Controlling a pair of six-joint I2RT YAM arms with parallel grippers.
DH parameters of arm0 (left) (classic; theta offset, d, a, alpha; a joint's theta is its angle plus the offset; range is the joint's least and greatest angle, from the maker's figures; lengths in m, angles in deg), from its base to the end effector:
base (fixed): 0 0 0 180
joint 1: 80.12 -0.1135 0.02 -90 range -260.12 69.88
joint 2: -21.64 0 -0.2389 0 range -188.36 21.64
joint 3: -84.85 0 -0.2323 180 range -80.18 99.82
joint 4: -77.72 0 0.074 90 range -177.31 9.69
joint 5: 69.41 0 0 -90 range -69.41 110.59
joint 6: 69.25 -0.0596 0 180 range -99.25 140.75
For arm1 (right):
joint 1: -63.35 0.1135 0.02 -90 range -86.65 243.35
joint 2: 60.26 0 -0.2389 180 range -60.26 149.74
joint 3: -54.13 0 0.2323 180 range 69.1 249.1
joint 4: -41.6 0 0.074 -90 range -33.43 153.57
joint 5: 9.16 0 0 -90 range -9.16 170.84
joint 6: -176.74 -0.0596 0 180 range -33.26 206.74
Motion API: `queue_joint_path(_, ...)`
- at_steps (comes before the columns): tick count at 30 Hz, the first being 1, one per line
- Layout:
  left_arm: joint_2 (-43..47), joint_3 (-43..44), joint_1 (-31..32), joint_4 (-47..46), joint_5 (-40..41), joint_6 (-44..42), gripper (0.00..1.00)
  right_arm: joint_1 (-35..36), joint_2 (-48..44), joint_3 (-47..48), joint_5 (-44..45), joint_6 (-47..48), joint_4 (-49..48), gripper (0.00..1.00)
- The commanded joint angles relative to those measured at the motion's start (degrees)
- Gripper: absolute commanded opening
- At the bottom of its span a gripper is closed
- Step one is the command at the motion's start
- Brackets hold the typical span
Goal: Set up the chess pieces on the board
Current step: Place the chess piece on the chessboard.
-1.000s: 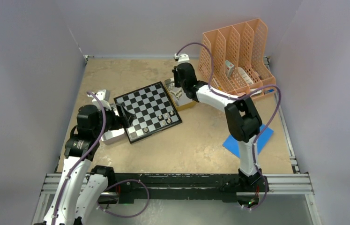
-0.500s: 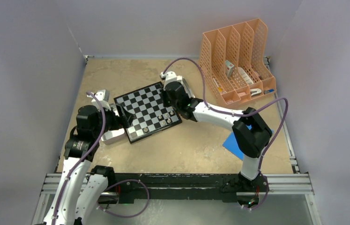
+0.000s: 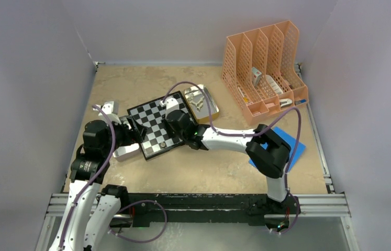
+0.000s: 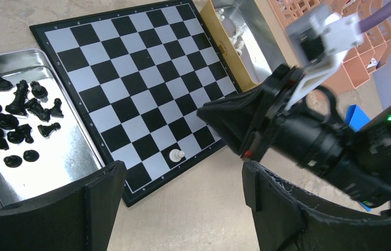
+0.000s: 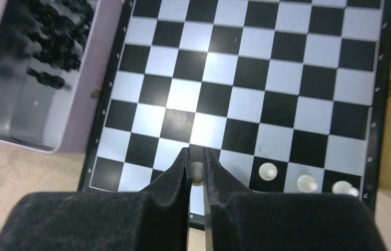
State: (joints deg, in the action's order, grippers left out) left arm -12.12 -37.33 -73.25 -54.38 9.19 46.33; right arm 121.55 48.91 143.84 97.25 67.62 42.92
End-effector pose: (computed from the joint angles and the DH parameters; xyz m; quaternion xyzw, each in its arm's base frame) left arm 0.1521 -0.0302 0.2874 -0.0820 0.8315 -0.2317 0.4982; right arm 0.2462 0.3652 0.2152 -0.1961 0.7948 0.2595 0.5124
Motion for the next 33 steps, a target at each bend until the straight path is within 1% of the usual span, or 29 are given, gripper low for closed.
queue_joint_path(1,0.14,0.82,0.16,-0.56,0.99,0.70,0.82,2.14,1.74,0.28,4.06,-1.12,-1.90,0.09)
queue_joint_path(6,0.59,0.83,0.16,-0.50,1.25,0.78,0.82,2.44,4.27,0.29,7.52,-1.30,-2.19,0.10)
queue_joint_path(14,0.51,0.83,0.16,-0.45,1.21,0.87,0.81,2.44,6.51,0.00,10.33,-2.06,-2.71,0.10)
queue_joint_path(33,0.18,0.74,0.16,-0.58,0.76,0.70,0.81,2.27,10.02,0.74,11.97,-2.07,-0.87,0.15)
